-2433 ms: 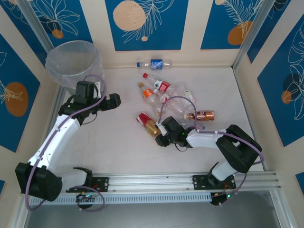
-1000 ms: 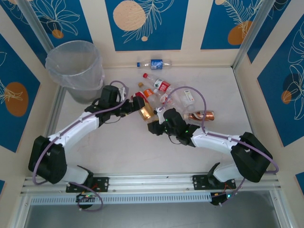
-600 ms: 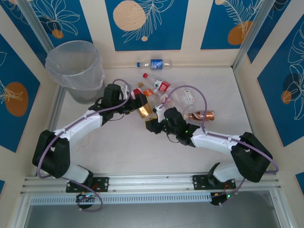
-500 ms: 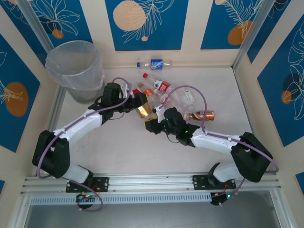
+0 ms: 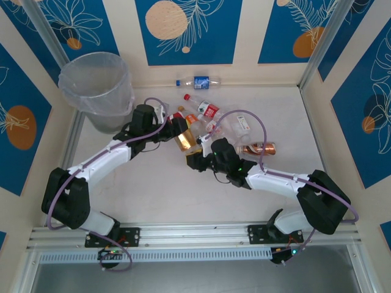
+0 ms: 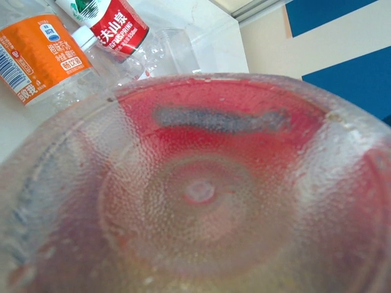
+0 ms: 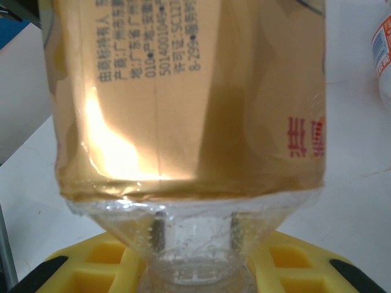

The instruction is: Put the plastic bottles in the bin

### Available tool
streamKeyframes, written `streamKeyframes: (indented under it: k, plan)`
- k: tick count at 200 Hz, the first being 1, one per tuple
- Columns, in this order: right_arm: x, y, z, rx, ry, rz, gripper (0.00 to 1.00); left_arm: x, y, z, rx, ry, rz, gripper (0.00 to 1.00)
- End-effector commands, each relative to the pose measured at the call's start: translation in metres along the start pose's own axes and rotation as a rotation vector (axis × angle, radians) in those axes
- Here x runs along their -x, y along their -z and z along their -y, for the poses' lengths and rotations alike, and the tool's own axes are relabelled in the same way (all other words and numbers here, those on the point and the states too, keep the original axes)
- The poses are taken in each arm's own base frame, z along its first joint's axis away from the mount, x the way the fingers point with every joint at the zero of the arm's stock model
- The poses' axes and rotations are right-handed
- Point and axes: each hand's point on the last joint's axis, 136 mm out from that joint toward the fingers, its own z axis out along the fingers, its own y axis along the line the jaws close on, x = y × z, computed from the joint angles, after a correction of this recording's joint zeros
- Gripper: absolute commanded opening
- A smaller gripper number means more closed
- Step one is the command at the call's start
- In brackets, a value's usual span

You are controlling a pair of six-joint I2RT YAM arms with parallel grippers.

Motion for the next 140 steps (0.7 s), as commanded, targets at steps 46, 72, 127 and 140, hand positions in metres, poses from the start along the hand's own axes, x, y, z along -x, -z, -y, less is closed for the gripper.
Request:
streamKeyframes:
  k: [46, 72, 127, 140]
  plan:
    - [-0.005, 0.004, -0.005, 0.019, 0.007, -0.011, 0.09, 0.011, 0.014, 0.004, 0.047, -0.101, 0.032, 0.43]
    - [-0.003, 0.003, -0.006, 0.024, 0.007, -0.008, 0.13, 0.009, 0.012, 0.009, 0.02, -0.107, 0.019, 0.38]
    - [0.006, 0.004, -0.007, 0.031, -0.025, 0.025, 0.17, 0.011, 0.011, 0.01, 0.014, -0.107, 0.025, 0.3]
    - [0.007, 0.005, -0.005, 0.024, -0.034, 0.027, 0.3, 0.013, 0.012, 0.01, 0.024, -0.11, 0.031, 0.29]
